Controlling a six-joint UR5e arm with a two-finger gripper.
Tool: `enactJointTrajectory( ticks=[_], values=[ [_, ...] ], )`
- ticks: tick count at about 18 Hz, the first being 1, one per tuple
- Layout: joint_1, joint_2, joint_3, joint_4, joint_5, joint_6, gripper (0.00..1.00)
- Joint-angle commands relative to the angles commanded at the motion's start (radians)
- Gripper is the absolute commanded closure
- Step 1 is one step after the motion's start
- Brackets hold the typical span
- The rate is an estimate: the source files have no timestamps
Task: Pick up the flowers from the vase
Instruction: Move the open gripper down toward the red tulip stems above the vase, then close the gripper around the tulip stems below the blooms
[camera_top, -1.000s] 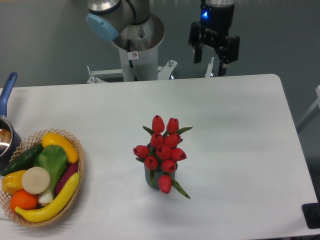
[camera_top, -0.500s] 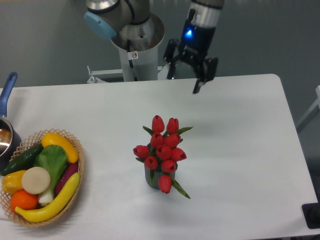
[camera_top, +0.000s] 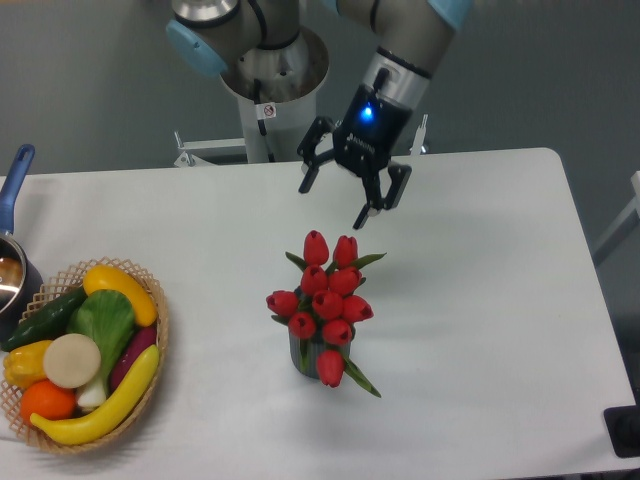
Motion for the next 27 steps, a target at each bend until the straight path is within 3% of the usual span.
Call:
enactJointTrajectory(
  ticks=[6,9,14,27],
  values=[
    [-0.003,-0.086,0.020,0.092,-0.084,-0.005,0.00],
    [-0.005,-0.103,0.046,0.107,-0.086,-0.017,0.00],
    [-0.067,-0.175,0.098,0.196,-0.069,-0.020,0.00],
    [-0.074,-0.227,0.127,0.206,-0.066,-0.017,0.00]
  ],
)
